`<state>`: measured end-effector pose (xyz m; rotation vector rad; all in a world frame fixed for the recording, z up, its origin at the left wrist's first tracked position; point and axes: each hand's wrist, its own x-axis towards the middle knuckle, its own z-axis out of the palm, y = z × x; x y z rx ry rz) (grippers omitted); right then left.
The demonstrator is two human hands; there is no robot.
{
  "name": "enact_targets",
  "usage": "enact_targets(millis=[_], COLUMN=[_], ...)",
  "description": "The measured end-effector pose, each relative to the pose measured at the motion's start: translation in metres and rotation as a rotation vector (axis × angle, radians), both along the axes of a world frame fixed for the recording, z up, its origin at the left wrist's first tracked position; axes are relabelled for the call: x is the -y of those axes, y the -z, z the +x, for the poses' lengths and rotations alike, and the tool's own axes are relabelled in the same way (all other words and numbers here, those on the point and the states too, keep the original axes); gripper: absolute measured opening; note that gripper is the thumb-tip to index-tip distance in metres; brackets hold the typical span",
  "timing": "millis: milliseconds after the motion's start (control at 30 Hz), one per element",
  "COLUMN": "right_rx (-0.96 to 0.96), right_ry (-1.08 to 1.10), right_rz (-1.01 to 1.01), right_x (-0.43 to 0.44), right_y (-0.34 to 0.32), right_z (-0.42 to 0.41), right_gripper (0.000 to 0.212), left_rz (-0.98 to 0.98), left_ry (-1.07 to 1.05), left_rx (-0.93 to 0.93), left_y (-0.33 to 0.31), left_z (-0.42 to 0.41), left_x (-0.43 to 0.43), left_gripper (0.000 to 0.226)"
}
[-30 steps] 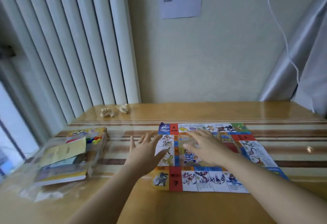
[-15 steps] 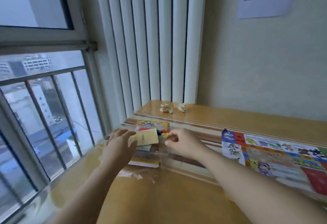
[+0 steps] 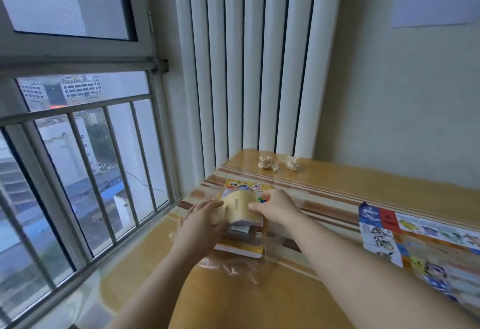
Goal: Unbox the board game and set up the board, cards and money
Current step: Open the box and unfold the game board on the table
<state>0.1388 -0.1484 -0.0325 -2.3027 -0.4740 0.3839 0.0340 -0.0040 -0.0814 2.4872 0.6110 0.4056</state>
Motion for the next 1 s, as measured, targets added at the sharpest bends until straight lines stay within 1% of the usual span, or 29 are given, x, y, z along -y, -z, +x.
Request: enact_targets(millis=[100, 167, 200, 267, 300, 367, 400, 433, 500, 567, 600, 700, 733, 767, 800, 900, 933, 1000], right_rx=[-0.111, -0.174, -0.165, -0.078, -0.041, -0.02, -0.018, -0.013, -0.013, -0.024, -0.023, 0.0, 0.011, 0.042, 0.121, 0.441, 0.494, 0.489], right_ry=[-0.034, -0.045, -0.053, -0.066, -0.073, -0.099, -0.114, -0.131, -0.166, -0.178, -0.184, -0.216, -0.23, -0.239, -0.235, -0.184, -0.199, -0.27], right_rz=[0.097, 0.119, 0.082, -0.034, -0.061, -0.049, -0.045, -0.042, 0.011, 0.101, 0.137, 0.226, 0.247, 0.251, 0.239, 0.268, 0.277, 0.247], right_x=[0.0, -0.001, -0.001, 0.0, 0.0, 0.0, 0.001, 0.002, 0.005, 0.007, 0.008, 0.014, 0.018, 0.022, 0.026, 0.044, 0.052, 0.065], right_y=[-0.008, -0.011, -0.013, -0.014, -0.015, -0.016, -0.016, -0.017, -0.019, -0.021, -0.022, -0.027, -0.031, -0.035, -0.037, -0.05, -0.056, -0.066], right_z=[-0.004, -0.005, -0.006, -0.007, -0.009, -0.008, -0.007, -0.009, -0.011, -0.012, -0.013, -0.015, -0.015, -0.015, -0.014, -0.013, -0.013, -0.015], right_gripper=[0.044, 0.048, 0.048, 0.046, 0.042, 0.022, 0.019, 0.023, 0.02, 0.025, 0.025, 0.011, 0.008, 0.011, 0.019, 0.054, 0.061, 0.07], left_rz=[-0.03, -0.016, 0.012, 0.065, 0.071, 0.051, 0.042, 0.035, 0.004, -0.083, -0.133, -0.3, -0.325, -0.325, -0.305, -0.208, -0.178, -0.118], left_ry=[0.058, 0.086, 0.084, 0.055, 0.039, 0.011, -0.004, -0.018, -0.041, -0.044, -0.042, -0.02, -0.006, 0.013, 0.045, 0.181, 0.224, 0.284], left_rx=[0.142, 0.146, 0.113, 0.03, 0.009, 0.005, 0.009, 0.007, 0.014, 0.109, 0.181, 0.371, 0.418, 0.444, 0.454, 0.407, 0.383, 0.36], left_y=[-0.005, -0.01, -0.012, -0.014, -0.015, -0.018, -0.019, -0.019, -0.017, -0.014, -0.015, -0.026, -0.033, -0.04, -0.049, -0.076, -0.085, -0.099], left_z=[0.002, 0.002, 0.002, 0.003, 0.003, 0.003, 0.003, 0.004, 0.005, 0.006, 0.006, 0.002, 0.0, -0.002, -0.004, -0.008, -0.008, -0.008], left_x=[0.002, 0.007, 0.01, 0.015, 0.017, 0.02, 0.02, 0.019, 0.017, 0.017, 0.017, 0.019, 0.02, 0.019, 0.02, 0.03, 0.035, 0.046], left_gripper=[0.043, 0.041, 0.041, 0.043, 0.043, 0.044, 0.045, 0.047, 0.053, 0.061, 0.064, 0.062, 0.061, 0.059, 0.057, 0.046, 0.044, 0.043])
